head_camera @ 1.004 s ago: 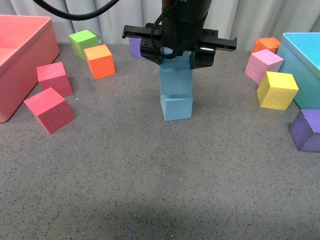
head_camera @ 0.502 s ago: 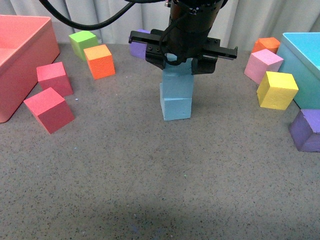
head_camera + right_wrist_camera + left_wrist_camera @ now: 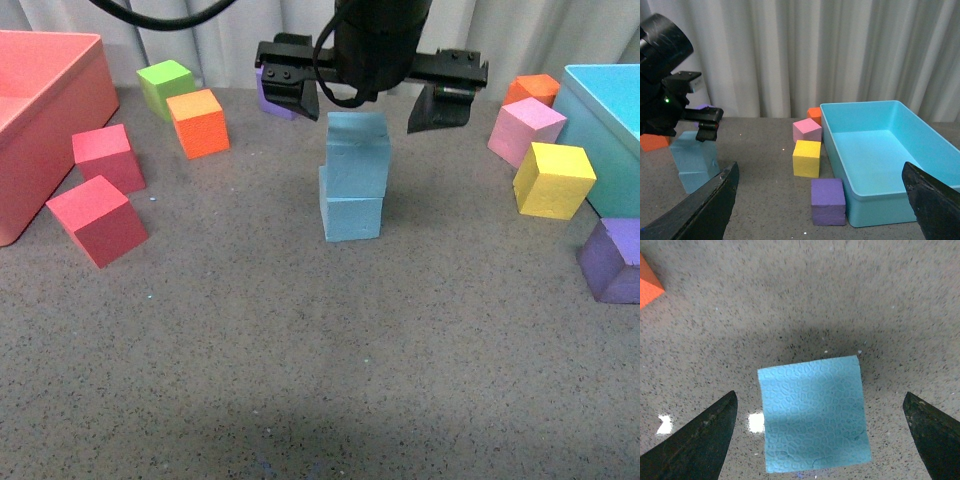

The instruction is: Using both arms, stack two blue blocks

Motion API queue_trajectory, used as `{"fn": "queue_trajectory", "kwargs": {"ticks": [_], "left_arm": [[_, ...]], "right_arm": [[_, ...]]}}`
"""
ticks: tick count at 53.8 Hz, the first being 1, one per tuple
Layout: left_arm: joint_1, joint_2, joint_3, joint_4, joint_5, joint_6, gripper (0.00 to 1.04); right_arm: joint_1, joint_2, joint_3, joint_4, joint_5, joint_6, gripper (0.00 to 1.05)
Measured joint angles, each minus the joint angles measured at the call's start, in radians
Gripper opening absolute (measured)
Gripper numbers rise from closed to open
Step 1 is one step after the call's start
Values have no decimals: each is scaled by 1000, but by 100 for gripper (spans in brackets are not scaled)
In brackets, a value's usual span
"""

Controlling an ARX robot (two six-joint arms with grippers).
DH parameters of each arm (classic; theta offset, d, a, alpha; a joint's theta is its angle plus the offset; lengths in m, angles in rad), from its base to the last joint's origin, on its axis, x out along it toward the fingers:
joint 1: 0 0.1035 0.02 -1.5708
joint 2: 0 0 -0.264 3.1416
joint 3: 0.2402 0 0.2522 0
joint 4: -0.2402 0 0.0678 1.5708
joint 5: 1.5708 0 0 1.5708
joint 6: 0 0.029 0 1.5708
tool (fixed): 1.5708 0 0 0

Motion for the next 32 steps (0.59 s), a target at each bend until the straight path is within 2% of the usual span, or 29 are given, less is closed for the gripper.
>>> {"fn": "queue_trajectory", "kwargs": {"ticks": [3,4,6,7,9,10,13,16,18,22,27,32], "left_arm": [[1,-32,-28,29,-10,-3,98],[2,-52,-64,97,-45,18,96],[7,-107,-186,308,-132,91,89],[10,-123,-222,362,-150,109,87],[23,-188,-369,574,-178,174,80],[28,-206,-410,627,-177,199,78],[64,-299,-634,940,-158,268,67],[121,-403,-894,1358,-124,320,53],[148,-455,-997,1493,-101,331,46],[213,-588,-1199,1624,-58,348,28],[270,-708,-1391,1660,8,354,5],[308,-772,-1503,1703,54,359,4]], "right_arm": [[0,0,0,0,0,0,95],[0,0,0,0,0,0,95],[0,0,0,0,0,0,95],[0,0,0,0,0,0,95],[0,0,0,0,-1,0,95],[0,0,0,0,0,0,95],[0,0,0,0,2,0,95],[0,0,0,0,2,0,95],[0,0,0,0,2,0,95],[0,0,0,0,1,0,95],[0,0,0,0,0,0,95],[0,0,0,0,1,0,95]]}}
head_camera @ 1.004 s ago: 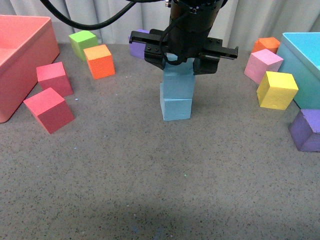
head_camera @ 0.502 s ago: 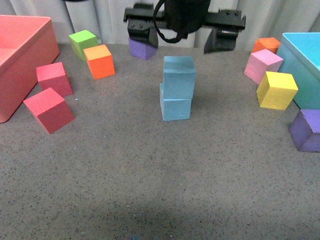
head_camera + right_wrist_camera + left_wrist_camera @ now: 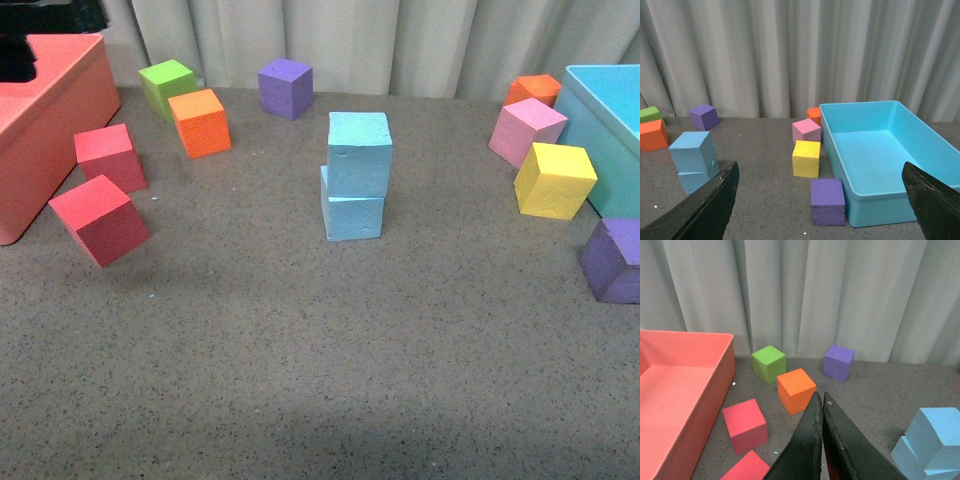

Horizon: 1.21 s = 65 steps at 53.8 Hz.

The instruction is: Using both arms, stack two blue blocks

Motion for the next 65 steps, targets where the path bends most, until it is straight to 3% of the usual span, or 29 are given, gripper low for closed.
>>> {"fn": "queue_trajectory", "kwargs": {"ticks": [24,48,65], "left_arm": [[124,-299,-254,-53,121,6,4],[261,-683,-372,-317,251,7,4],[264,-913,-388,-515,255,7,4]], "right_arm": [[0,0,0,0,-1,0,95],[0,0,0,0,0,0,95],[0,0,0,0,0,0,95]]}}
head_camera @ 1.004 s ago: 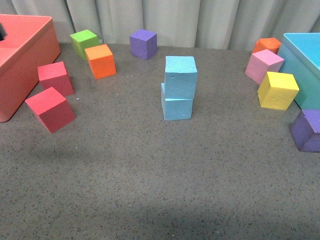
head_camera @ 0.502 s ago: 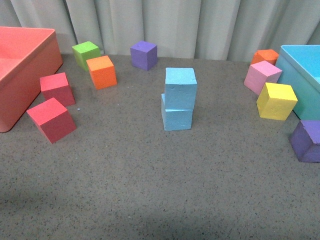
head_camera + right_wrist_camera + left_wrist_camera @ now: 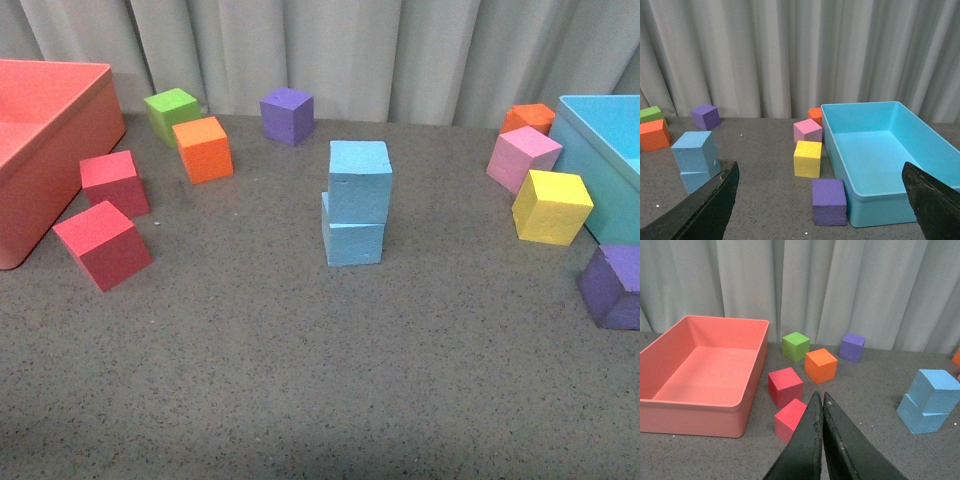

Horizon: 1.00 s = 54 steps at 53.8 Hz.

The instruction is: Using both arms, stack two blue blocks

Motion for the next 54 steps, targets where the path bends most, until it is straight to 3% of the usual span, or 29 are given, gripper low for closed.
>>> {"fn": "queue_trajectory", "kwargs": {"ticks": [20,54], "left_arm": [[0,-262,-1,-245,0,0,4],[0,-470,-1,-452,0,0,4]], "right_arm": [[0,0,0,0,0,0,95],[0,0,0,0,0,0,95]]}}
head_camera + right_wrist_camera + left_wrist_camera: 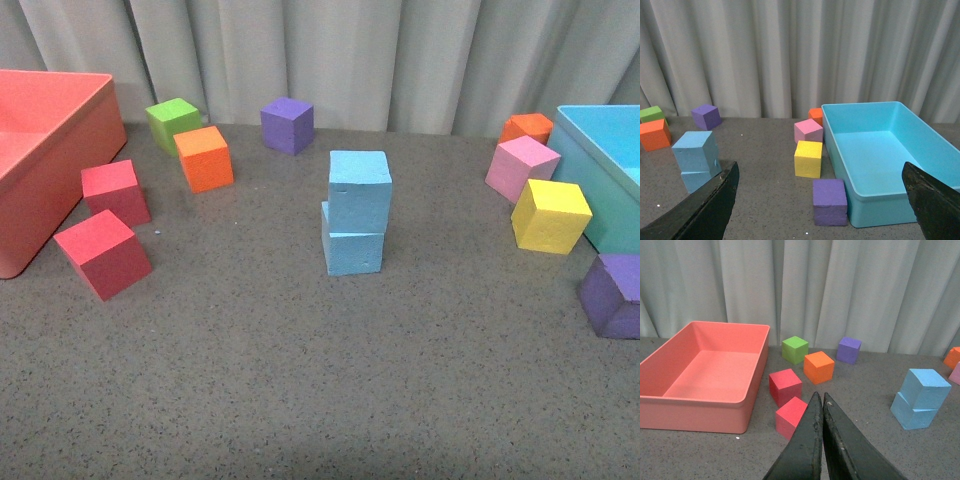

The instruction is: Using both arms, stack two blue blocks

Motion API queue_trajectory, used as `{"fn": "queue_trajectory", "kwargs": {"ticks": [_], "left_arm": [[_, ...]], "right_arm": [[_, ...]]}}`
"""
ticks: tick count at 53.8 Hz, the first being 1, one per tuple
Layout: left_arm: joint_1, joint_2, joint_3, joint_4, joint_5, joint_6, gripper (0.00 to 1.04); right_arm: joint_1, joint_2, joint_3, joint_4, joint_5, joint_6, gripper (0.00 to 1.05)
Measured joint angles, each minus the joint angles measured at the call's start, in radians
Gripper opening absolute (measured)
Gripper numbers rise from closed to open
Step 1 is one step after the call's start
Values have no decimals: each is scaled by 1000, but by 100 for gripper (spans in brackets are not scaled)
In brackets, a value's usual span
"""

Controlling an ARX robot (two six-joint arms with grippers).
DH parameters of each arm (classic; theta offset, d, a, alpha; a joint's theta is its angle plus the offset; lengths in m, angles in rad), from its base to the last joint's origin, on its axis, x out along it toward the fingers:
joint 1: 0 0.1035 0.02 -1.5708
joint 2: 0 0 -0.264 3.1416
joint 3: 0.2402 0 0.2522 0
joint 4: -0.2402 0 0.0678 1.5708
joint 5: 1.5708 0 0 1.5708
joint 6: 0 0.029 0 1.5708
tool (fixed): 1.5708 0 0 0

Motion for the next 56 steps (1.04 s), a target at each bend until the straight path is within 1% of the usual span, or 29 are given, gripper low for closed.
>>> {"fn": "queue_trajectory", "kwargs": {"ticks": [2,5,10,12,14,15,21,22,27,28,31,32,35,36,41,42,46,56], "left_arm": [[0,-31,0,-34,0,0,4],[0,-111,0,-146,0,0,4],[0,-167,0,-173,0,0,4],[0,-168,0,-174,0,0,6],[0,-168,0,-175,0,0,13],[0,-168,0,-175,0,0,15],[0,-169,0,-175,0,0,38],[0,-169,0,-175,0,0,40],[0,-169,0,-175,0,0,56],[0,-169,0,-175,0,0,58],[0,-169,0,-175,0,0,69],[0,-169,0,-175,0,0,71],[0,-169,0,-175,0,0,81],[0,-169,0,-175,0,0,83],[0,-169,0,-175,0,0,99],[0,-169,0,-175,0,2,100],[0,-169,0,-175,0,2,97],[0,-169,0,-175,0,3,98]], "right_arm": [[0,0,0,0,0,0,95],[0,0,0,0,0,0,95],[0,0,0,0,0,0,95],[0,0,0,0,0,0,95],[0,0,0,0,0,0,95],[0,0,0,0,0,0,95],[0,0,0,0,0,0,95],[0,0,0,0,0,0,95],[0,0,0,0,0,0,95],[0,0,0,0,0,0,95],[0,0,0,0,0,0,95],[0,0,0,0,0,0,95],[0,0,0,0,0,0,95],[0,0,0,0,0,0,95],[0,0,0,0,0,0,95],[0,0,0,0,0,0,95],[0,0,0,0,0,0,95],[0,0,0,0,0,0,95]]}}
